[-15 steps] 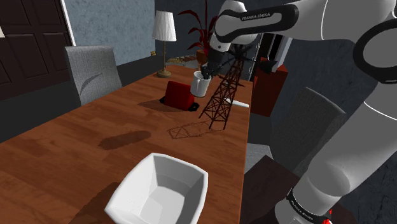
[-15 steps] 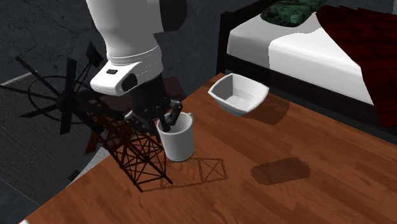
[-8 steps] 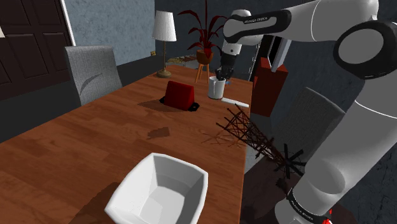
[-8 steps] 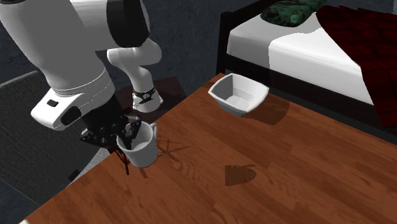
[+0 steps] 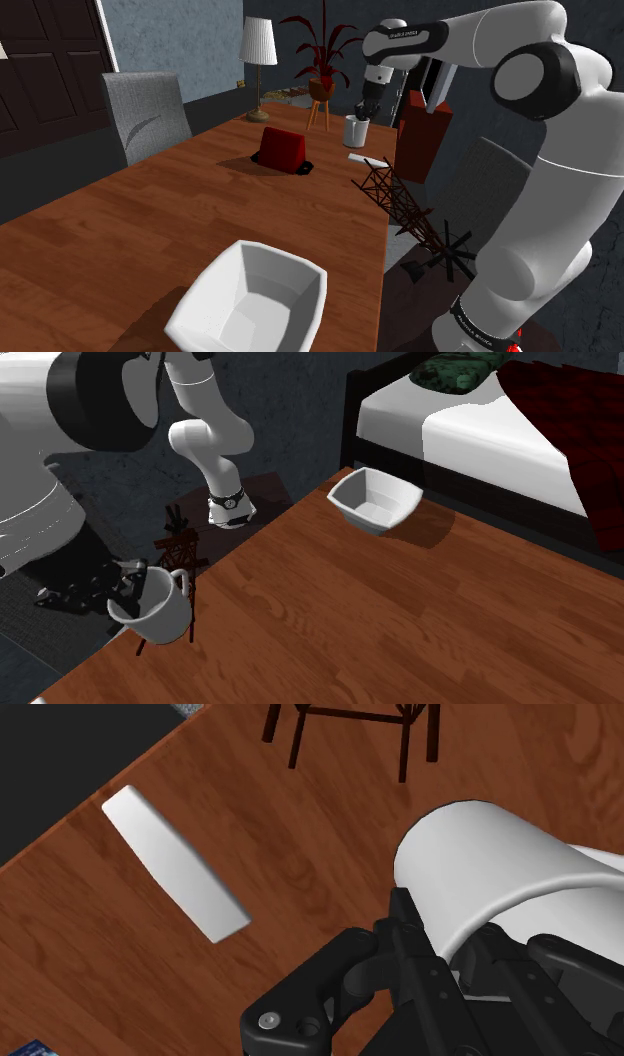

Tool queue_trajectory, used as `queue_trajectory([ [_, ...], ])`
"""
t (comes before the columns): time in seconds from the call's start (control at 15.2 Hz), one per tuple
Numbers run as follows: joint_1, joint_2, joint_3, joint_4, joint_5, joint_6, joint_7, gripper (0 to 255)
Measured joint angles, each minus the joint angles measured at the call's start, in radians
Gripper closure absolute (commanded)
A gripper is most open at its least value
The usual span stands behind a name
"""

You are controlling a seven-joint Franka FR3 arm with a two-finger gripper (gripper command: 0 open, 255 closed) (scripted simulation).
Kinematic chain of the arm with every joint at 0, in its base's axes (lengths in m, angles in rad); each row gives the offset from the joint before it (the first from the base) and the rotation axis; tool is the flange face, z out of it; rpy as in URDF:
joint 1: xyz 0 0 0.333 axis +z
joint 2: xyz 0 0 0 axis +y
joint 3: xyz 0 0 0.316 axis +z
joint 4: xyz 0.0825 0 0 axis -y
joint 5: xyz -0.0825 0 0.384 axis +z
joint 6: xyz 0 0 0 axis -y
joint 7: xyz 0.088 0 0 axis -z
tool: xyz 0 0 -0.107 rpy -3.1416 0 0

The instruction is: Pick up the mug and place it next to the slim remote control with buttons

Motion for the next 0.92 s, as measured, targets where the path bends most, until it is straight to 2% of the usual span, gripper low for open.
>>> queue_trajectory([
  [0.33,-0.066,0.120,-0.038,0.161,0.015,-0.049,-0.100,255],
  [0.46,-0.084,0.148,-0.047,0.195,0.020,-0.057,-0.126,255],
  [0.59,-0.089,0.162,-0.048,0.200,0.021,-0.048,-0.134,255],
  [0.92,-0.088,0.162,-0.048,0.131,0.023,0.019,-0.140,255],
])
